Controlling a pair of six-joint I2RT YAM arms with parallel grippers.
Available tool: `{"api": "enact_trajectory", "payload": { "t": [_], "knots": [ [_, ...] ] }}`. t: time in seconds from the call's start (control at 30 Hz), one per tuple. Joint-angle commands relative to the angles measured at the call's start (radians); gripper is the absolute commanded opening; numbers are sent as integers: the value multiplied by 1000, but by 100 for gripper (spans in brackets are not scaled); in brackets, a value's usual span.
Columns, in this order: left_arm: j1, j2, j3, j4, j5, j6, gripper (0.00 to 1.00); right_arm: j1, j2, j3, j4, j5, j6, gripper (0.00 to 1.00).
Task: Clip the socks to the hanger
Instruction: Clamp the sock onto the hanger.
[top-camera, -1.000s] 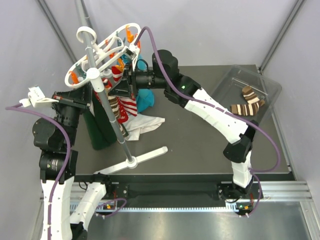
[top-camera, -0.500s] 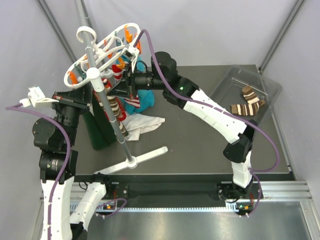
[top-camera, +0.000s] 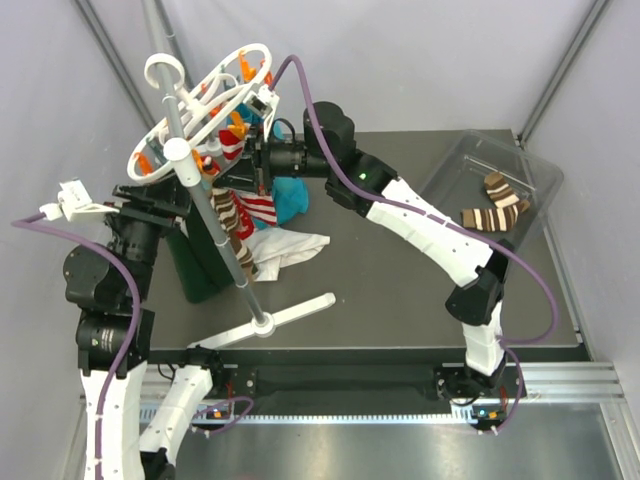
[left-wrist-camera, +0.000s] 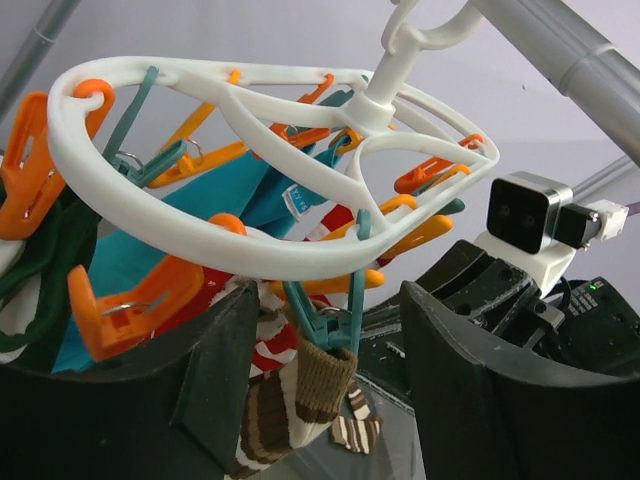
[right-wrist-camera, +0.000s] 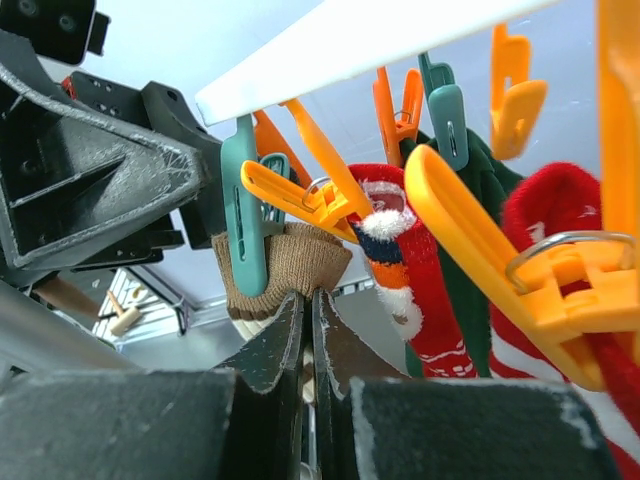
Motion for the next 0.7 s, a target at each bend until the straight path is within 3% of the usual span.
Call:
{"api": "enact_trajectory", "payload": {
  "t": [0.0, 0.13, 0.27, 0.43, 0.57, 0.67],
  "knots": [
    [-3, -21, 5, -5, 9, 48, 64, 15, 10, 53, 69, 15, 6, 0],
    [-3, -47, 42, -57, -37, 131, 65, 17, 4, 47, 59, 84, -30, 0],
    [-4, -93, 87, -128, -176, 247, 59, 15, -2, 53, 28, 174, -109, 0],
    [-18, -105, 143, -160, -321, 447, 61, -5, -9, 53, 14, 227, -153, 0],
    [-44, 22, 258, -304, -289, 491, 63, -43, -11, 53, 20, 208, -127, 0],
    [-45, 108, 301, -341, -178, 467, 63, -77, -11, 52, 28, 178, -107, 0]
  ]
}}
